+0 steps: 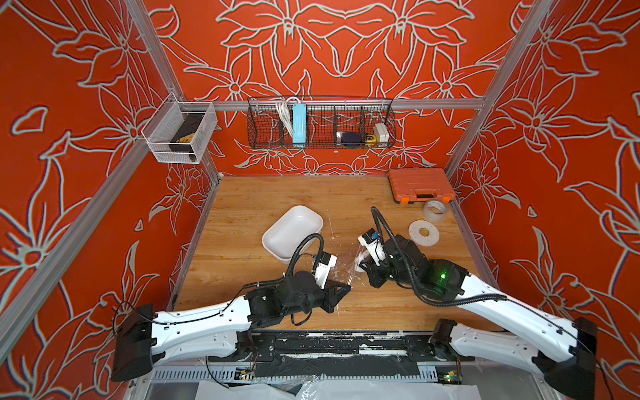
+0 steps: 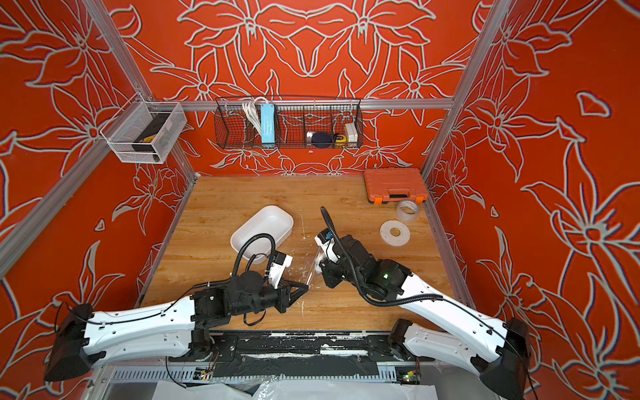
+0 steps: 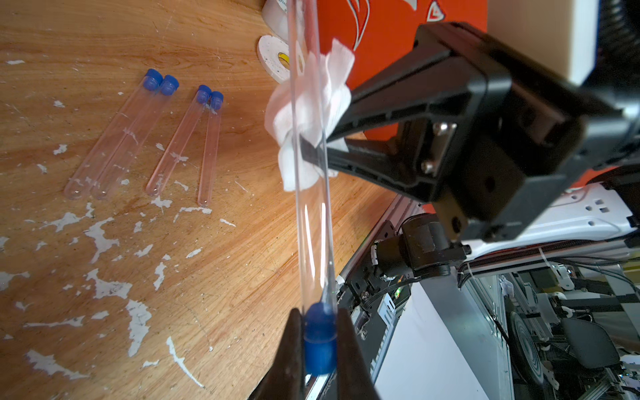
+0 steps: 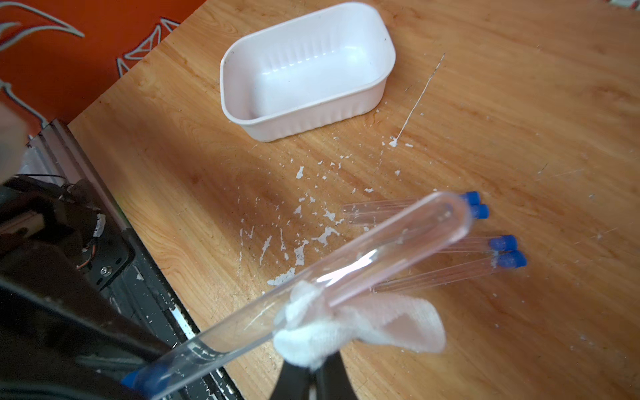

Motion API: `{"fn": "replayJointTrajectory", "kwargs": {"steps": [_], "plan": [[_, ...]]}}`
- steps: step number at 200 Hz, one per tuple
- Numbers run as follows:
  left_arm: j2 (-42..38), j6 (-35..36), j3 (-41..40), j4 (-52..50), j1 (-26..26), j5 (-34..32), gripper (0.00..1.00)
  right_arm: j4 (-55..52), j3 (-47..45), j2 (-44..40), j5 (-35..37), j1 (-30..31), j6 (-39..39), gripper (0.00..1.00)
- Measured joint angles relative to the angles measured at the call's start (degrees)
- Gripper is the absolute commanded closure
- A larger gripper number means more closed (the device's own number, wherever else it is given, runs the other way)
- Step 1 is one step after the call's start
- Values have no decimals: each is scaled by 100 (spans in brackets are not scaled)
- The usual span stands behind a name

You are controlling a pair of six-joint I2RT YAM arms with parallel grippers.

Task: Wipe the exteriors of test tubes
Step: Wipe the dirt from the test tube.

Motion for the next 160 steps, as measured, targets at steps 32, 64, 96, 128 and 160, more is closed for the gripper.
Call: {"fn": "replayJointTrajectory", "kwargs": {"steps": [32,64,96,128,160], "plan": [[-92,-2,-2,-70,0,0,92,-46,153,66,-42,-229,-192,100],[-129,-4,-2,-96,0,-2,92,-109,153,66,-127,-275,-262,100],[-168,2,-2,-136,0,-26,92,-153,153,66,-186,-188,-229,100],[-168,7,-2,-201,0,-52,92,-136,140,72,-160,186,-90,100],[-166,26,0,-249,0,-136,92,-76,70,212,-22,654,98,100]]}}
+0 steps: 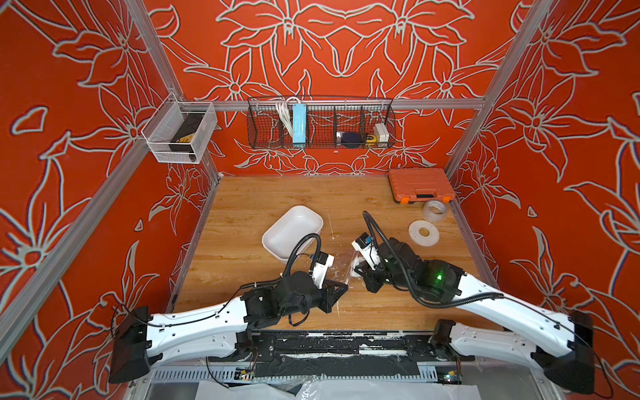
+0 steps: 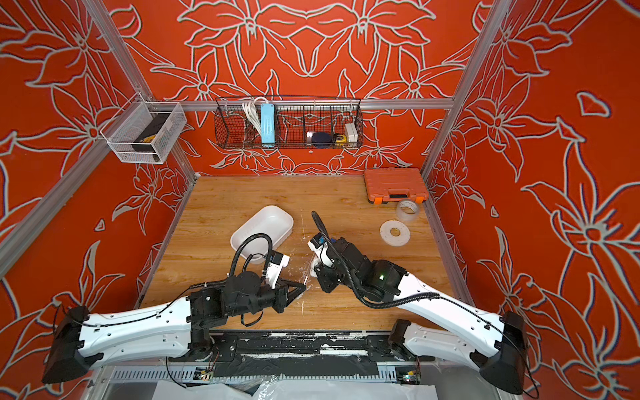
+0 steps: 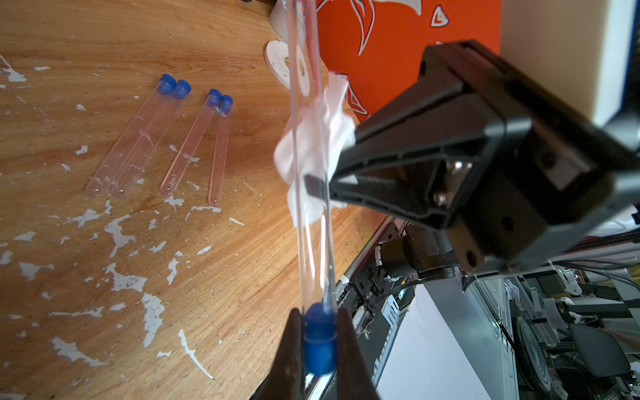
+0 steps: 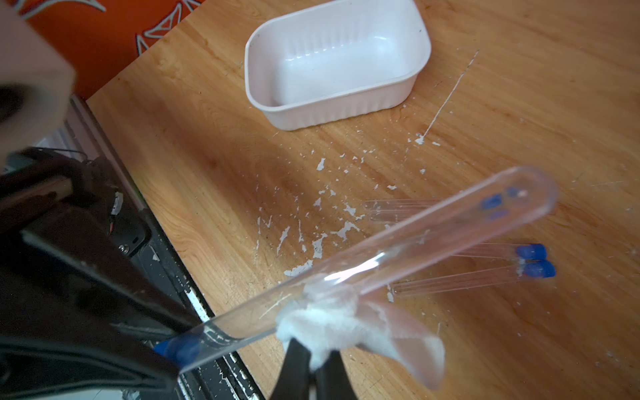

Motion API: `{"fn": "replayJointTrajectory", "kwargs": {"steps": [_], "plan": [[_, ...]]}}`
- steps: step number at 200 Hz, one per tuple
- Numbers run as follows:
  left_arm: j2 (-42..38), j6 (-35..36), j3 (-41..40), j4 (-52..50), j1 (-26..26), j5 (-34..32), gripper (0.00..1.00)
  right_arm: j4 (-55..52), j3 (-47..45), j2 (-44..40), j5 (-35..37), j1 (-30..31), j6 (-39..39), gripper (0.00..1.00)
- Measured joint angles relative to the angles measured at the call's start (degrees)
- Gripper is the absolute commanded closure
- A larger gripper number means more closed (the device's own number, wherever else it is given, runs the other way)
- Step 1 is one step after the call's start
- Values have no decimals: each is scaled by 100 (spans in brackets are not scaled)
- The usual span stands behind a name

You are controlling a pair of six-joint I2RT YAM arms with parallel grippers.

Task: Wipe the exteriors of test tubes
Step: Wipe the dirt from the test tube.

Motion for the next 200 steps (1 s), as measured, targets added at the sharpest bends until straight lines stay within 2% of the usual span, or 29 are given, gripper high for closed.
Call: {"fn": "replayJointTrajectory", "kwargs": {"steps": [41,111,143,200], "plan": [[-2,15,0,-114,0,-105,92,15,-42,203,184,472,190,100],[-125,17,2,-153,0,-122,92,131,-57,223,424,509,229,100],[-258,17,0,-170,0,-83,92,90,28,223,433,348,107,100],[-393,13,-4,-168,2,-37,92,-127,610,223,341,-295,-227,100]]}}
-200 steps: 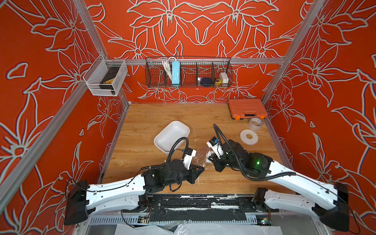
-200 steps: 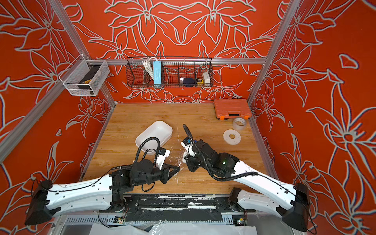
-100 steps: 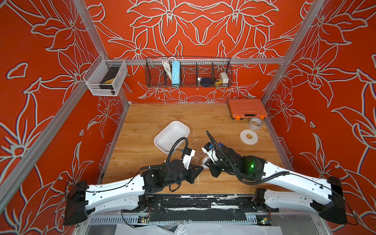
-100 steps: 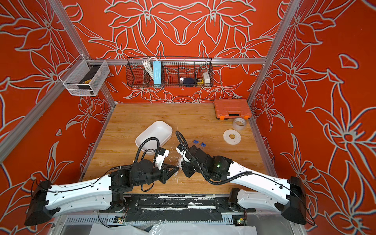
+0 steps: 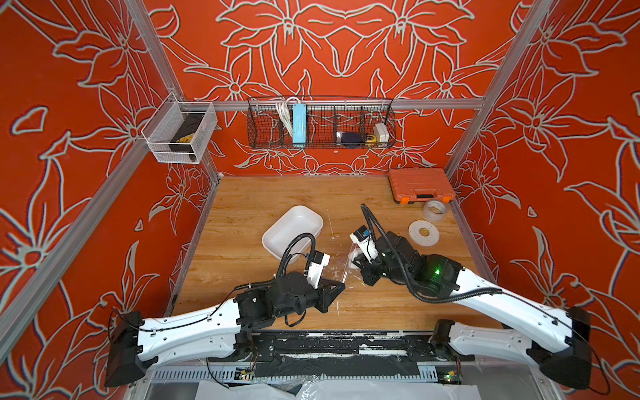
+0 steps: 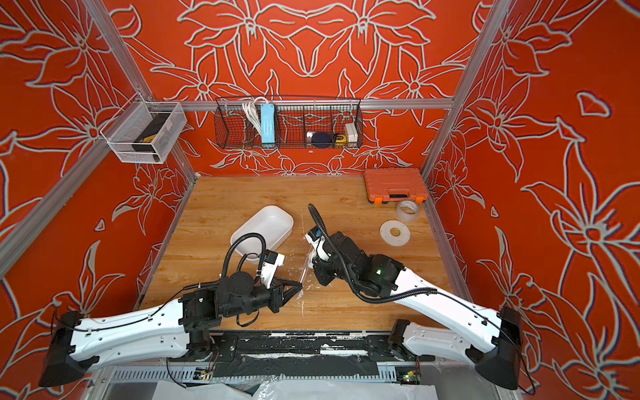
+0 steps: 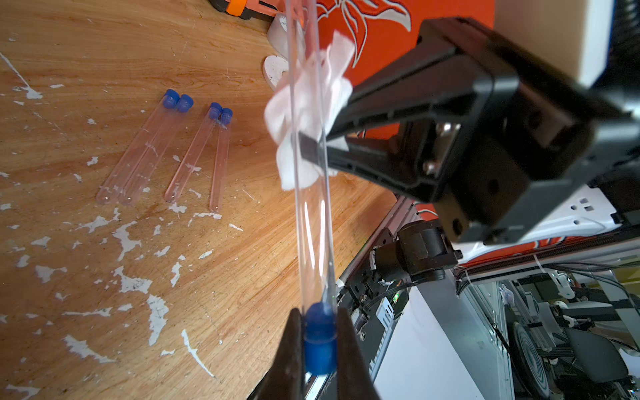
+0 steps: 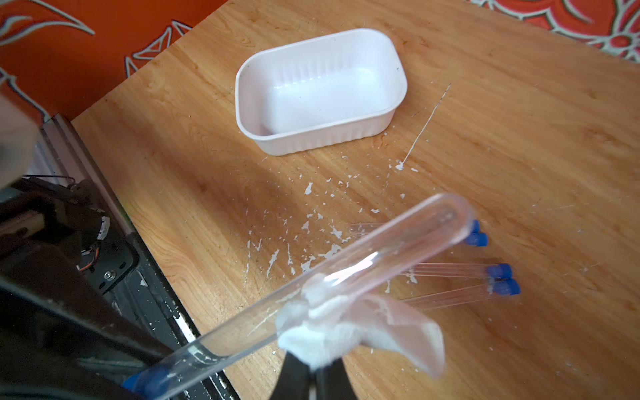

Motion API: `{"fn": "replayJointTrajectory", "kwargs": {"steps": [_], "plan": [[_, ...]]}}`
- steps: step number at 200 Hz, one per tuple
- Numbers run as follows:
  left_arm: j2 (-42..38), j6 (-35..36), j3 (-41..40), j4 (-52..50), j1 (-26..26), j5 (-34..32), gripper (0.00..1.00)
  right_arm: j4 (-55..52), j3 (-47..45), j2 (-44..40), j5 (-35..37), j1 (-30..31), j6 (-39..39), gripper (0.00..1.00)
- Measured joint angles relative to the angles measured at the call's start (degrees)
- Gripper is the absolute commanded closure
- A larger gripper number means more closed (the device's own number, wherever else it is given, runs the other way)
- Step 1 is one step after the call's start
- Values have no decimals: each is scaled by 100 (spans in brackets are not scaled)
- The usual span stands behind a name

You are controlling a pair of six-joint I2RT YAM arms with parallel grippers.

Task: Wipe the exteriors of test tubes
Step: Wipe the dirt from the test tube, then place the test tube in the storage box.

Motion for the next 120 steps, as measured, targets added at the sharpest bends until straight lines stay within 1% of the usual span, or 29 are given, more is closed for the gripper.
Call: {"fn": "replayJointTrajectory", "kwargs": {"steps": [48,82,96,120], "plan": [[-142,-15,-55,-28,-2,26,92,-247,472,-35,-275,-852,-330,100],[-201,-17,-94,-199,-2,-28,92,-413,555,-210,-409,-1346,-481,100],[-201,-26,-94,-354,-2,-168,92,-455,553,-297,-463,-1458,-485,100],[-116,-39,42,-968,-2,-678,91,-442,424,-496,-614,-1519,-463,100]]}}
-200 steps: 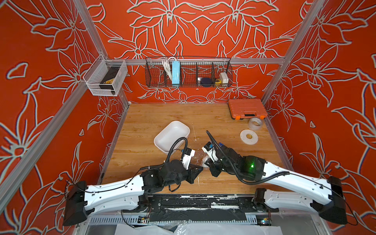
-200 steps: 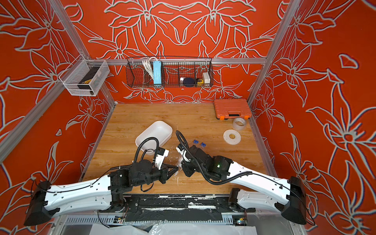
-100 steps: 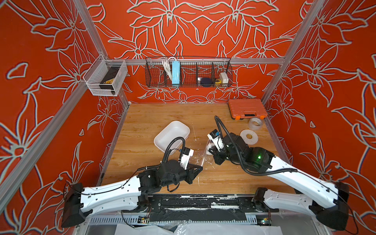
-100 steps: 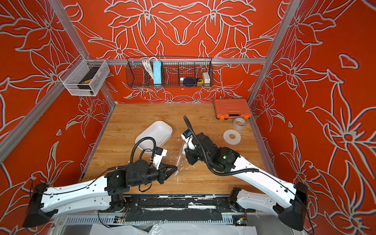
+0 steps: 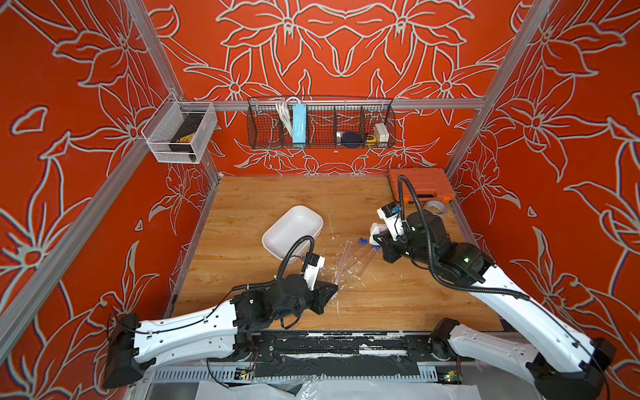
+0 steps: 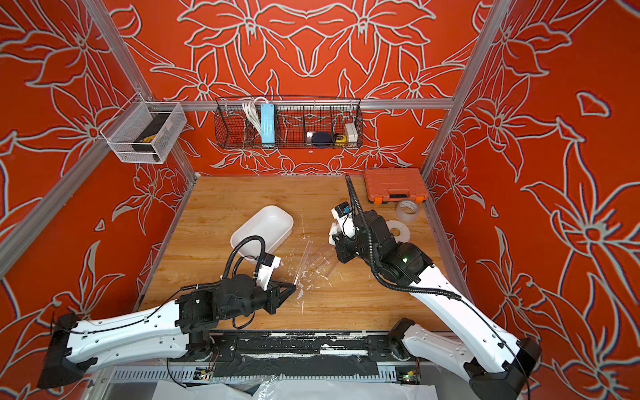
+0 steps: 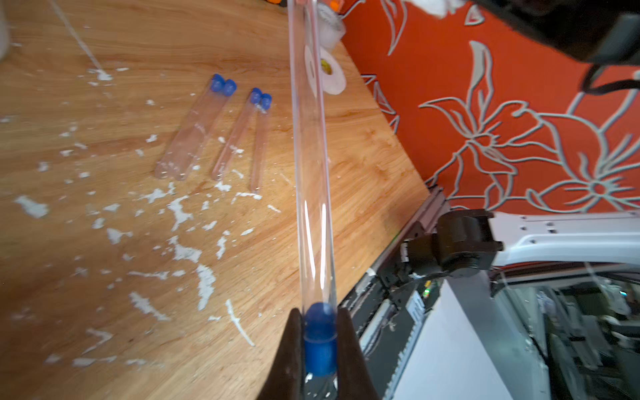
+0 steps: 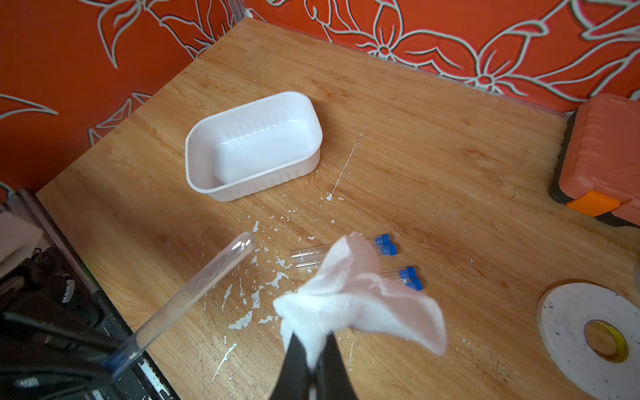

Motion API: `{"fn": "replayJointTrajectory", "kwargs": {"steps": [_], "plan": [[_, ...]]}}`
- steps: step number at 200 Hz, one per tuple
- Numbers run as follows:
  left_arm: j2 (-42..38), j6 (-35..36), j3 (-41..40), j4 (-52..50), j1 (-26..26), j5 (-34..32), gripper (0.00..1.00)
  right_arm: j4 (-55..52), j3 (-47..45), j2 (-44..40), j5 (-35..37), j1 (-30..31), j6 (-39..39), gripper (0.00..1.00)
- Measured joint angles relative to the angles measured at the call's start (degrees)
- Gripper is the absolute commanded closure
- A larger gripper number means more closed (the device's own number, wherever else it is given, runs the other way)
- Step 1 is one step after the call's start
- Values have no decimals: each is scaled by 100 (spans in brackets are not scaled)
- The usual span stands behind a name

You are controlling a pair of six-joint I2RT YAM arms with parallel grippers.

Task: Wipe the exteriors of test tubes
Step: Place the test tube in the storage box.

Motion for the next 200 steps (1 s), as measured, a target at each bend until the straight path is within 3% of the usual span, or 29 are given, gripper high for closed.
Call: {"fn": "replayJointTrajectory", "kwargs": {"steps": [29,50,83,103,119,153,200], "plan": [[317,87,466,-658,90,-579,91,225,-708,-271,-310,-4,227,100],[682,313,907,-852,492,-817,91,629,-1508,-374,-702,-4,647,100],[1547,778,1438,-756,1873,-643,91,1255,-2599,-431,-1196,57,1401,100],[2260,1045,1639,-595,2863,-186,91,1287,-2717,-557,-1279,94,1582,100],[2876,1228,1838,-575,3318,37,91,1340,-2717,-769,-1287,105,1646,100],[3764,1585,2173,-610,3480,155,91,1342,-2717,-1082,-1290,105,1685,100],[4352,1864,2459,-706,3497,-35,91,1381,-2835,-1143,-1340,105,1711,100]]}}
